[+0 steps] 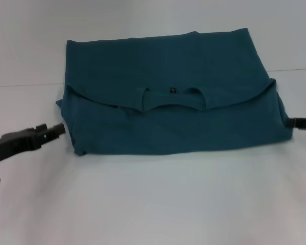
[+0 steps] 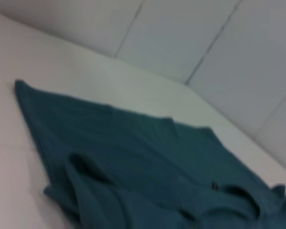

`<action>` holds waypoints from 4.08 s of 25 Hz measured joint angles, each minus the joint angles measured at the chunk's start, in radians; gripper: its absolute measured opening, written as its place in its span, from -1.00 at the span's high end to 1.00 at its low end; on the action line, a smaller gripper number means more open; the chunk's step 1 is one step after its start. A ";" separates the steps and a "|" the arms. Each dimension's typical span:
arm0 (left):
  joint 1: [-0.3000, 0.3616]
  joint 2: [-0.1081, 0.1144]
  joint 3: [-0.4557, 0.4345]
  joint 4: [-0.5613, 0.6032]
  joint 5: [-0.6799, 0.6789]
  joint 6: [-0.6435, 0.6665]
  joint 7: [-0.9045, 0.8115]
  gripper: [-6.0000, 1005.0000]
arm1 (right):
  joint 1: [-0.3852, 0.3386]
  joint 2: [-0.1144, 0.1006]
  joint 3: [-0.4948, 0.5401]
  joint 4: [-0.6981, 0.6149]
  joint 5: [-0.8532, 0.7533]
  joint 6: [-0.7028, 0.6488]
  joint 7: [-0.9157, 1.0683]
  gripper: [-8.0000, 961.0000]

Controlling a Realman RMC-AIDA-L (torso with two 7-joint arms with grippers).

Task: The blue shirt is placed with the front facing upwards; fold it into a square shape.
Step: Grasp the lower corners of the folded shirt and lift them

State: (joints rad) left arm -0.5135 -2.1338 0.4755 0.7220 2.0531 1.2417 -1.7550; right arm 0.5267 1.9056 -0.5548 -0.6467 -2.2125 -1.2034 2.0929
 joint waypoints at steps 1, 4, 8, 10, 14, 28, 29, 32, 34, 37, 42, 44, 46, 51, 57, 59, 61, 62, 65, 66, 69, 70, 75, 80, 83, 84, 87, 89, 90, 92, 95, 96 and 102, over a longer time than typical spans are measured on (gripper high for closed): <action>0.002 -0.002 0.005 0.002 0.012 -0.001 0.005 -0.26 | -0.001 -0.003 0.001 0.000 -0.012 -0.008 0.017 -0.17; 0.008 -0.005 0.010 0.005 0.029 -0.003 0.013 -0.26 | -0.001 -0.007 0.002 -0.001 -0.034 -0.020 0.046 -0.17; 0.013 -0.009 0.011 0.008 0.031 0.001 0.015 -0.26 | 0.004 -0.004 0.000 -0.002 -0.052 -0.016 0.056 -0.17; 0.013 -0.009 0.011 0.008 0.032 0.002 0.015 -0.26 | 0.008 0.004 0.000 -0.002 -0.057 0.005 0.050 -0.17; 0.013 -0.012 0.012 0.008 0.032 0.003 0.015 -0.26 | 0.020 0.025 -0.002 -0.002 -0.058 0.071 0.029 -0.17; 0.003 -0.015 0.012 0.002 0.024 -0.005 0.012 -0.26 | 0.067 0.075 -0.053 0.013 -0.122 0.223 0.031 -0.18; 0.003 -0.015 0.012 0.003 0.024 -0.005 0.011 -0.26 | 0.069 0.077 -0.053 0.014 -0.125 0.225 0.031 -0.17; 0.002 -0.015 0.012 0.004 0.024 -0.006 0.011 -0.26 | 0.077 0.079 -0.054 0.025 -0.127 0.226 0.031 -0.17; 0.001 -0.015 0.012 0.004 0.024 -0.008 0.011 -0.26 | 0.079 0.081 -0.054 0.031 -0.127 0.226 0.031 -0.17; 0.000 -0.015 0.012 0.004 0.024 -0.009 0.012 -0.26 | 0.082 0.082 -0.054 0.037 -0.128 0.225 0.032 -0.10; 0.000 -0.015 0.012 0.005 0.024 -0.010 0.012 -0.26 | 0.082 0.082 -0.060 0.038 -0.128 0.213 0.041 0.15; 0.000 -0.016 0.012 0.005 0.024 -0.010 0.011 -0.26 | 0.082 0.082 -0.060 0.036 -0.128 0.212 0.044 0.29; 0.000 -0.016 0.012 0.005 0.024 -0.010 0.010 -0.26 | 0.081 0.082 -0.060 0.035 -0.127 0.211 0.045 0.44; 0.001 -0.017 0.012 0.003 0.024 -0.010 0.010 -0.26 | 0.076 0.082 -0.057 0.031 -0.125 0.210 0.045 0.66; 0.005 -0.021 0.012 0.001 0.024 -0.011 0.013 -0.26 | 0.072 0.081 -0.052 0.028 -0.123 0.209 0.045 0.89; 0.006 -0.021 0.012 0.001 0.025 -0.014 0.013 -0.26 | 0.070 0.081 -0.051 0.027 -0.121 0.209 0.045 0.90; 0.007 -0.023 0.012 -0.003 0.030 -0.034 0.012 -0.26 | 0.067 0.081 -0.050 0.027 -0.118 0.209 0.044 0.92; 0.007 -0.024 0.012 -0.006 0.031 -0.039 0.012 -0.26 | 0.065 0.081 -0.047 0.027 -0.116 0.204 0.040 0.92; 0.005 -0.024 0.018 -0.023 0.032 -0.080 0.014 -0.26 | 0.064 0.080 -0.041 0.026 -0.112 0.190 0.033 0.92; 0.004 -0.024 0.027 -0.028 0.032 -0.098 0.015 -0.26 | 0.064 0.079 -0.039 0.026 -0.110 0.185 0.031 0.92; -0.004 -0.026 0.084 -0.050 0.033 -0.156 0.015 -0.26 | 0.061 0.076 -0.038 0.023 -0.100 0.167 0.027 0.92; -0.007 -0.027 0.101 -0.056 0.033 -0.169 0.015 -0.26 | 0.059 0.075 -0.038 0.020 -0.093 0.160 0.025 0.92; -0.035 -0.029 0.181 -0.093 0.028 -0.220 0.016 -0.26 | 0.052 0.073 -0.037 -0.003 -0.073 0.138 0.022 0.92; -0.055 -0.029 0.227 -0.112 0.025 -0.245 0.016 -0.26 | 0.052 0.075 -0.037 -0.012 -0.072 0.134 0.022 0.92; -0.063 -0.030 0.245 -0.119 0.025 -0.264 0.016 -0.26 | 0.052 0.076 -0.038 -0.013 -0.072 0.134 0.022 0.92; -0.065 -0.030 0.247 -0.121 0.025 -0.270 0.016 -0.26 | 0.052 0.076 -0.038 -0.013 -0.072 0.134 0.022 0.92; -0.067 -0.031 0.248 -0.122 0.024 -0.279 0.016 -0.26 | 0.052 0.076 -0.039 -0.013 -0.071 0.134 0.022 0.92; -0.067 -0.031 0.248 -0.121 0.024 -0.288 0.016 -0.26 | 0.052 0.076 -0.039 -0.013 -0.071 0.134 0.022 0.92; -0.067 -0.031 0.248 -0.121 0.024 -0.292 0.016 -0.26 | 0.052 0.076 -0.039 -0.013 -0.071 0.134 0.022 0.92; -0.066 -0.031 0.247 -0.120 0.027 -0.306 0.016 -0.26 | 0.052 0.076 -0.039 -0.013 -0.071 0.134 0.022 0.92; -0.065 -0.031 0.247 -0.121 0.031 -0.326 0.016 -0.26 | 0.052 0.076 -0.039 -0.013 -0.072 0.134 0.022 0.92; -0.065 -0.031 0.248 -0.121 0.031 -0.330 0.016 -0.26 | 0.052 0.076 -0.039 -0.013 -0.072 0.134 0.022 0.92; -0.069 -0.031 0.263 -0.130 0.030 -0.335 0.014 -0.26 | 0.052 0.075 -0.039 -0.013 -0.074 0.133 0.022 0.92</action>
State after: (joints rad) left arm -0.5824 -2.1645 0.7388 0.5922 2.0831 0.9072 -1.7409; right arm 0.5782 1.9809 -0.5937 -0.6597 -2.2862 -1.0704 2.1150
